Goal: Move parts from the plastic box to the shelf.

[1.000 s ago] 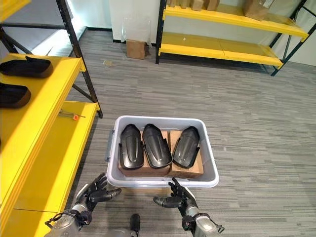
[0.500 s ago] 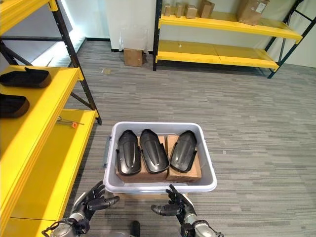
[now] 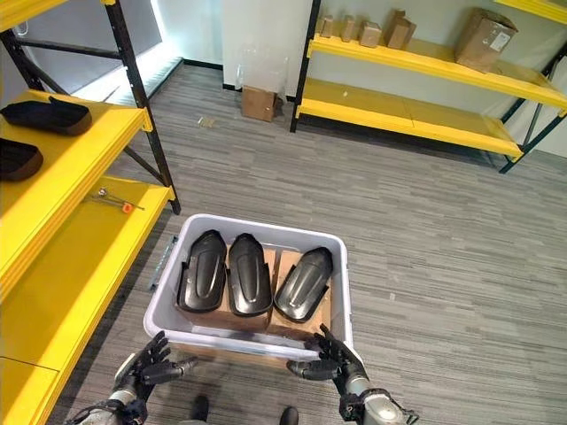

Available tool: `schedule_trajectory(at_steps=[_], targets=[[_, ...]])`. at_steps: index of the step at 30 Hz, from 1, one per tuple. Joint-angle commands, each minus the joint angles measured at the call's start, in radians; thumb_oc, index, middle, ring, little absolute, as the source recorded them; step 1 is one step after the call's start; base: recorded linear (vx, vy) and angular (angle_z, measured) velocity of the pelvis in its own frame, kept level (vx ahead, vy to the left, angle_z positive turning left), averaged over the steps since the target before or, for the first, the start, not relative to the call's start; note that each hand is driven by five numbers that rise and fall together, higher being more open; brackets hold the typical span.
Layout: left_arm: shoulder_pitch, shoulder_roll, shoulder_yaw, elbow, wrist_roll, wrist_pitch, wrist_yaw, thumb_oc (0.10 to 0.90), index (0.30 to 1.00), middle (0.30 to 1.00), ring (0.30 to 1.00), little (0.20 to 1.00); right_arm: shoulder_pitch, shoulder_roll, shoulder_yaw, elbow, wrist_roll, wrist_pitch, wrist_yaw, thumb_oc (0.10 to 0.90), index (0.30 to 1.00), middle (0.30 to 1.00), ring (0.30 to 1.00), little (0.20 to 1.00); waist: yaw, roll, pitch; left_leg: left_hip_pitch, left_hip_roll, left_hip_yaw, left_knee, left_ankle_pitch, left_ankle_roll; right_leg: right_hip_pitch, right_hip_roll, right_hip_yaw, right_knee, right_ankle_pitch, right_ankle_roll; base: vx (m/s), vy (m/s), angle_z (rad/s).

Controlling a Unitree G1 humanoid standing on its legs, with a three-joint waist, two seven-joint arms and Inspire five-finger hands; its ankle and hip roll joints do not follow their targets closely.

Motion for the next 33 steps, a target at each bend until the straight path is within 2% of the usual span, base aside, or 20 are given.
schedule_trajectory(at_steps=[1, 6, 7, 8, 11, 14, 15, 18, 22, 25, 33], targets=[[-0.066, -0.014, -0.039, -0.096, 0.029, -0.053, -0.068, 0.9, 1.0, 1.0, 1.0, 1.0, -0.051, -0.089, -0.076, -0.163, -0.136, -0.12, -0.032, 0.9, 1.0, 1.0, 1.0, 1.0, -0.011, 0.065, -0.025, 0.06, 0.068, 0.037, -0.014, 0.003, 0.024, -0.063, -0.098, 0.039, 0.214, -0.109, 0.068, 0.03, 0.052, -0.02], [-0.045, -0.013, -0.023, -0.098, 0.032, -0.054, -0.077, 0.9, 1.0, 1.0, 1.0, 1.0, -0.028, -0.105, -0.141, -0.255, -0.166, -0.139, -0.044, 0.9, 1.0, 1.0, 1.0, 1.0, -0.014, 0.066, -0.023, 0.069, 0.057, 0.05, -0.023, -0.004, 0.03, -0.059, -0.109, 0.049, 0.202, -0.095, 0.078, 0.02, 0.049, -0.03], [-0.036, -0.012, -0.016, -0.1, 0.033, -0.054, -0.079, 0.9, 1.0, 1.0, 1.0, 1.0, -0.017, -0.117, -0.162, -0.288, -0.204, -0.146, -0.052, 0.9, 1.0, 1.0, 1.0, 1.0, -0.014, 0.067, -0.021, 0.073, 0.054, 0.051, -0.026, -0.006, 0.031, -0.055, -0.112, 0.05, 0.196, -0.093, 0.081, 0.03, 0.062, -0.02], [-0.024, -0.009, 0.0, -0.109, 0.04, -0.054, -0.084, 0.9, 1.0, 1.0, 1.0, 1.0, -0.012, -0.149, -0.195, -0.343, -0.295, -0.153, -0.075, 0.9, 1.0, 1.0, 1.0, 1.0, -0.014, 0.067, -0.02, 0.075, 0.051, 0.053, -0.028, -0.009, 0.032, -0.051, -0.115, 0.052, 0.186, -0.087, 0.084, 0.02, 0.06, -0.03], [-0.014, -0.003, 0.015, -0.124, 0.051, -0.06, -0.098, 0.9, 1.0, 1.0, 1.0, 1.0, -0.043, -0.179, -0.275, -0.4, -0.385, -0.175, -0.13, 0.9, 1.0, 1.0, 1.0, 1.0, -0.013, 0.064, -0.015, 0.078, 0.037, 0.065, -0.031, -0.02, 0.037, -0.044, -0.125, 0.062, 0.153, -0.065, 0.095, 0.0, 0.077, -0.09], [-0.009, -0.002, 0.023, -0.124, 0.056, -0.061, -0.105, 0.9, 1.0, 1.0, 1.0, 1.0, -0.05, -0.194, -0.315, -0.444, -0.407, -0.186, -0.138, 0.9, 1.0, 1.0, 1.0, 1.0, -0.011, 0.06, -0.012, 0.078, 0.029, 0.07, -0.031, -0.024, 0.041, -0.038, -0.131, 0.066, 0.131, -0.052, 0.1, 0.01, 0.053, -0.04], [0.003, 0.001, 0.017, -0.132, 0.053, -0.059, -0.118, 0.9, 1.0, 1.0, 1.0, 1.0, -0.06, -0.2, -0.353, -0.432, -0.402, -0.187, -0.155, 0.9, 1.0, 1.0, 1.0, 1.0, -0.006, 0.055, -0.011, 0.077, 0.017, 0.073, -0.034, -0.03, 0.044, -0.026, -0.136, 0.064, 0.098, -0.034, 0.105, 0.01, 0.069, -0.03], [0.01, 0.002, 0.016, -0.138, 0.049, -0.055, -0.123, 0.9, 1.0, 1.0, 1.0, 1.0, -0.074, -0.213, -0.37, -0.411, -0.429, -0.179, -0.176, 0.9, 1.0, 1.0, 1.0, 1.0, -0.001, 0.052, -0.015, 0.074, 0.011, 0.075, -0.038, -0.032, 0.046, -0.018, -0.14, 0.064, 0.071, -0.019, 0.109, 0.0, 0.029, -0.01], [0.003, 0.012, 0.005, -0.155, 0.036, -0.051, -0.128, 0.9, 1.0, 1.0, 1.0, 1.0, -0.153, -0.232, -0.37, -0.338, -0.479, -0.165, -0.239, 0.9, 1.0, 1.0, 1.0, 1.0, 0.014, 0.045, -0.009, 0.058, -0.004, 0.074, -0.04, -0.032, 0.049, -0.019, -0.149, 0.064, 0.037, 0.004, 0.114, -0.03, 0.038, -0.08], [-0.007, 0.016, -0.011, -0.163, 0.033, -0.052, -0.124, 0.9, 1.0, 1.0, 1.0, 1.0, -0.212, -0.245, -0.37, -0.29, -0.565, -0.15, -0.304, 0.9, 1.0, 1.0, 1.0, 1.0, 0.023, 0.046, 0.012, 0.043, -0.011, 0.069, -0.035, -0.03, 0.053, -0.025, -0.155, 0.059, 0.034, 0.009, 0.115, -0.06, 0.03, -0.06], [-0.079, 0.026, -0.09, -0.169, 0.014, -0.061, -0.086, 0.9, 1.0, 1.0, 1.0, 1.0, -0.442, -0.222, -0.245, -0.131, -0.599, -0.112, -0.407, 0.9, 1.0, 1.0, 1.0, 1.0, 0.046, 0.055, 0.108, -0.062, -0.031, 0.05, 0.025, -0.022, 0.061, -0.097, -0.174, 0.057, 0.057, 0.022, 0.11, -0.13, 0.018, 0.04]])
